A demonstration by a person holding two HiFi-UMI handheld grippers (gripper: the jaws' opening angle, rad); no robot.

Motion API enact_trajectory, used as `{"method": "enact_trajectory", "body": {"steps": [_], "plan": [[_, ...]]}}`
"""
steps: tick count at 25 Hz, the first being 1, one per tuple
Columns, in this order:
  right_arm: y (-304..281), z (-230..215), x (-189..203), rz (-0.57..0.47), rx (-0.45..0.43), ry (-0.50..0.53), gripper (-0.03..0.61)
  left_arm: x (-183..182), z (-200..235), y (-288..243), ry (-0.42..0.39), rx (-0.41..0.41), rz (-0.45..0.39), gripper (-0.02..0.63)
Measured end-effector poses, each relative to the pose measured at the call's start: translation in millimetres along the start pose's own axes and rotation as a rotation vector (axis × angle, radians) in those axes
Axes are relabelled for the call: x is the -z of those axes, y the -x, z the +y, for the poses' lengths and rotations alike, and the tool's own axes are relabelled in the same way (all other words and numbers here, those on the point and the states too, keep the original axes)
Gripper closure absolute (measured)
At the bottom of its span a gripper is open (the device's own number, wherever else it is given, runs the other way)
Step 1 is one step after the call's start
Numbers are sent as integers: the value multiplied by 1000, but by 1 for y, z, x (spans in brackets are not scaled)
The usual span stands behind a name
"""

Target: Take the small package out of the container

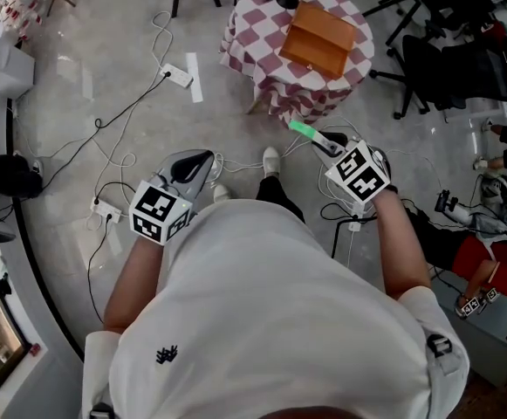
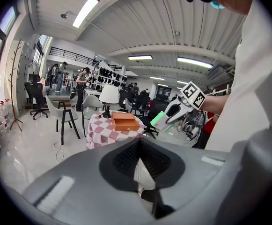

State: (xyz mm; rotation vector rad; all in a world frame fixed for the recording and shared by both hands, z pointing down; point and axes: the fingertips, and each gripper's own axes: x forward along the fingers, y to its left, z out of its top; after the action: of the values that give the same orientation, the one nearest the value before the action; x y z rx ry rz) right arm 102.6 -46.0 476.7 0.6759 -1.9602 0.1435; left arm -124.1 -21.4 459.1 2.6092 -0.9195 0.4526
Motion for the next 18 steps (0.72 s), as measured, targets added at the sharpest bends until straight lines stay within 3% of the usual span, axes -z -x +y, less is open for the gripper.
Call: {"method": "enact_trajectory", "body": {"steps": [18], "plan": [[1, -2, -12, 9, -5, 35, 488, 2, 9, 11, 38, -21, -12, 558]]}}
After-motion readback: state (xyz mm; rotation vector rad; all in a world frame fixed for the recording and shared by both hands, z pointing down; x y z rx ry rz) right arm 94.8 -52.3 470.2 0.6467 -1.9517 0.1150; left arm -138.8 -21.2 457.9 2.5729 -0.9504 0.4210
